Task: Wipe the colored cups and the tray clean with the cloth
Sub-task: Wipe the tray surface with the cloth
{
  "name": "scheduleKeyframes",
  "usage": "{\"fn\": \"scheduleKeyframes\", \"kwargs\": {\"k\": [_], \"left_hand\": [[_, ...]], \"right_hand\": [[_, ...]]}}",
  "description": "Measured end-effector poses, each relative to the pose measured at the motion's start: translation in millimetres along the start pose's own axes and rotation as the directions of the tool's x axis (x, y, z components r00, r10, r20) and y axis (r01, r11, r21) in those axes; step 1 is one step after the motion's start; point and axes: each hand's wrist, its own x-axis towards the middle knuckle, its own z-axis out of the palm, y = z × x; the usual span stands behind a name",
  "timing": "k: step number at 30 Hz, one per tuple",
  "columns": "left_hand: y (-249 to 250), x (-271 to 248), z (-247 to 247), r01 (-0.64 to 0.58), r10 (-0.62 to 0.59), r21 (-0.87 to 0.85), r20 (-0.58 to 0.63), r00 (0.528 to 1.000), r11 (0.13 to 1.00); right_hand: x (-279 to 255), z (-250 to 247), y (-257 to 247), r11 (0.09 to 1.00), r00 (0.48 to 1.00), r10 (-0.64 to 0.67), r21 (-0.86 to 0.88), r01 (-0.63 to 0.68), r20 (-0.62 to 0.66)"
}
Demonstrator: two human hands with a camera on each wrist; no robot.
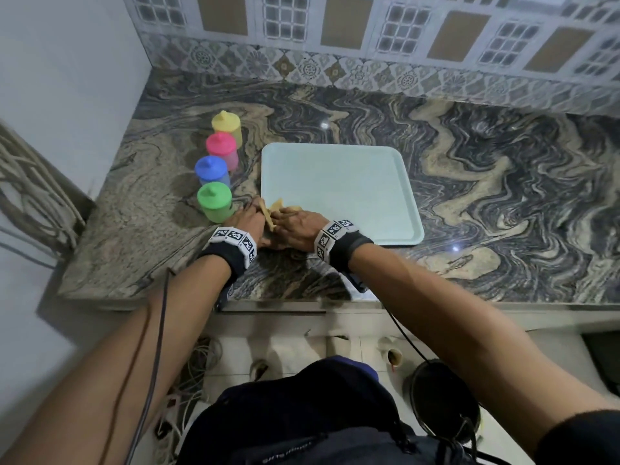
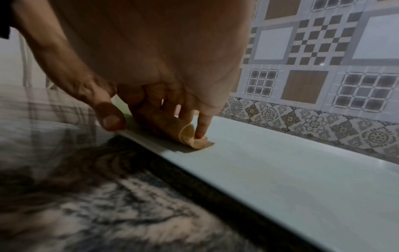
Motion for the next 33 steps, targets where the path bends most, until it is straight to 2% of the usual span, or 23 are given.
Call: {"fn": "scheduleKeyframes", "kwargs": {"k": [3,6,9,14,19,22,27,29,33], "left_hand": [[3.4,-4.7,-2.7,-0.023,0.023,0.027,-0.005,1.000,0.999],[5.6,-10.0,-5.3,0.004,-0.004,0.002,0.004,1.000,1.000],[4.4,-10.0,-4.7,0.001,-0.001,-0.032,-0.009,1.000,0.999],[2.3,-8.9,-6.1,-0.006,0.007,-0.010,0.044,0.999,1.000],[12.9,-5.9,-23.3,-0.027,0.036,-0.111,0.083,0.996,0.993],[19.2,-1.6,-40.5,-0.110,0.108,-0.215,-0.020,0.994,0.970],[24.9,-1.5,-80.8,-0.245,0.187,-0.338,-0.195,0.963,0.909],[25.6,-1.2,-97.5,-0.264,0.194,-0.374,-0.214,0.957,0.889],[15.8,-0.5,-129.3,-0.222,0.155,-0.350,-0.210,0.965,0.910]], "right_hand": [[-8.3,0.3,-10.1,0.998,0.999,0.052,0.029,-0.052,0.009],[-15.5,0.4,-18.4,0.988,0.994,0.104,0.114,-0.105,0.016],[-16.6,2.5,-23.9,0.960,0.978,0.205,0.186,-0.209,0.043],[-14.7,-10.7,-26.8,0.851,0.906,0.408,0.313,-0.421,0.111],[-17.7,-28.9,-12.9,0.701,0.836,0.523,0.472,-0.534,0.170],[-21.8,-43.1,-8.7,0.669,0.836,0.529,0.535,-0.517,0.146],[-27.1,-84.2,-4.0,0.679,0.854,0.517,0.580,-0.449,0.057],[-25.1,-103.5,-1.2,0.680,0.849,0.527,0.591,-0.434,0.017],[-15.6,-139.3,8.8,0.758,0.863,0.495,0.536,-0.371,-0.102]]}}
